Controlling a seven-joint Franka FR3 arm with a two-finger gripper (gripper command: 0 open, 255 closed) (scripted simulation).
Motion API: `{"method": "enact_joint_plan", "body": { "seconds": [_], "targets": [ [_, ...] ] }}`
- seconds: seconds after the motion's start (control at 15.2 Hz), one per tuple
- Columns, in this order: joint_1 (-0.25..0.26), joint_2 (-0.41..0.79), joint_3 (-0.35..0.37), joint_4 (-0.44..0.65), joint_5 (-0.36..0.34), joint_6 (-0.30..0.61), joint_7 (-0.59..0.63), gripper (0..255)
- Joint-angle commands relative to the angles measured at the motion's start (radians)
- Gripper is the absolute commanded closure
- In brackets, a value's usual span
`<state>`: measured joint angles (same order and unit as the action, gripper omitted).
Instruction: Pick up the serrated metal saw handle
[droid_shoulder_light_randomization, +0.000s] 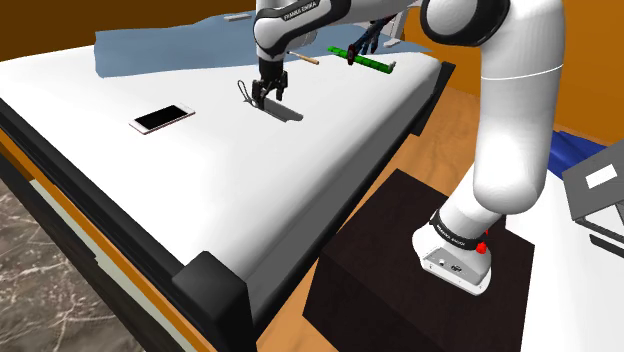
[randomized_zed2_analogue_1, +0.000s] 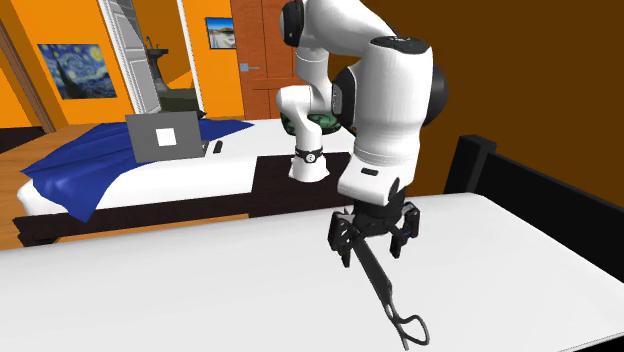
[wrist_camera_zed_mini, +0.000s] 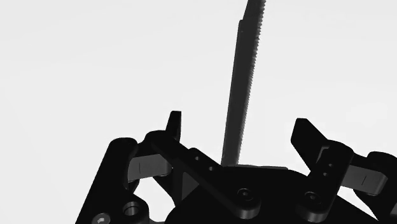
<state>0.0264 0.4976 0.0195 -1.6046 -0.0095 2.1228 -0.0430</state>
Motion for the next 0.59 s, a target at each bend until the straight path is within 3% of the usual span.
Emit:
{"method": "enact_joint_plan", "body": {
  "seconds": [0.0, 0.07, 0.53],
  "targets": [
    [0.0, 0.004, 0.0, -0.003, 0.0, 0.008, 0.0, 0],
    [0.002, 0.007, 0.0, 0.0, -0.001, 0.007, 0.002, 255],
    [0.002, 0.008, 0.0, 0.001, -0.001, 0.007, 0.002, 255]
  ]
}}
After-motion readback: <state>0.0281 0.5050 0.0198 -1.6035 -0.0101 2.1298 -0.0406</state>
